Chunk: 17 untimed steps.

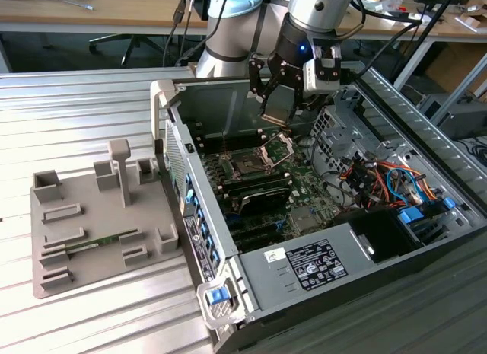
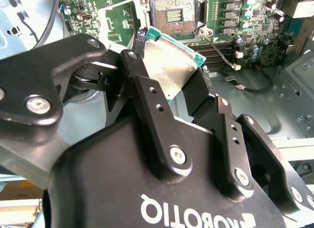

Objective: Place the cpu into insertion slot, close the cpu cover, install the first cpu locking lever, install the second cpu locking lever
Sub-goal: 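Place the cpu into insertion slot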

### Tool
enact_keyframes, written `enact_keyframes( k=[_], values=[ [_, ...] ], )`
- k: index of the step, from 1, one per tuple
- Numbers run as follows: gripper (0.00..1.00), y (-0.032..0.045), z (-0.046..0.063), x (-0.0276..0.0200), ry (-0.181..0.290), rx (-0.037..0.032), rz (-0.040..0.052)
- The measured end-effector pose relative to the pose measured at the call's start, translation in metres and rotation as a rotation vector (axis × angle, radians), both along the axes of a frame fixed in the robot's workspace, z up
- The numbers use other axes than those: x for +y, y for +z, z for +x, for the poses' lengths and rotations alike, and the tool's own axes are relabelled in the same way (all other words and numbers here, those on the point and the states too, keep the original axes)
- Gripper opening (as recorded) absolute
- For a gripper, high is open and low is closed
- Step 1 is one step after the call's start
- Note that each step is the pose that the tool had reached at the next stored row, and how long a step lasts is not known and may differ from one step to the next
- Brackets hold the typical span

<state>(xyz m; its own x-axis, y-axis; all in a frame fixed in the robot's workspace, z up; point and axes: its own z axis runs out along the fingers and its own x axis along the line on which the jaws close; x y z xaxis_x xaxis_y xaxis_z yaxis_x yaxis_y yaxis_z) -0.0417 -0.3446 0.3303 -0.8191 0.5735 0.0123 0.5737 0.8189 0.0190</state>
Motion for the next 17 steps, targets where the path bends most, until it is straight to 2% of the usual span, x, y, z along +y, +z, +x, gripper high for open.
enact_keyframes(
  k=[17],
  values=[
    [0.54, -0.0011, -0.0004, 0.0002, -0.012, 0.0000, 0.0000]
  ],
)
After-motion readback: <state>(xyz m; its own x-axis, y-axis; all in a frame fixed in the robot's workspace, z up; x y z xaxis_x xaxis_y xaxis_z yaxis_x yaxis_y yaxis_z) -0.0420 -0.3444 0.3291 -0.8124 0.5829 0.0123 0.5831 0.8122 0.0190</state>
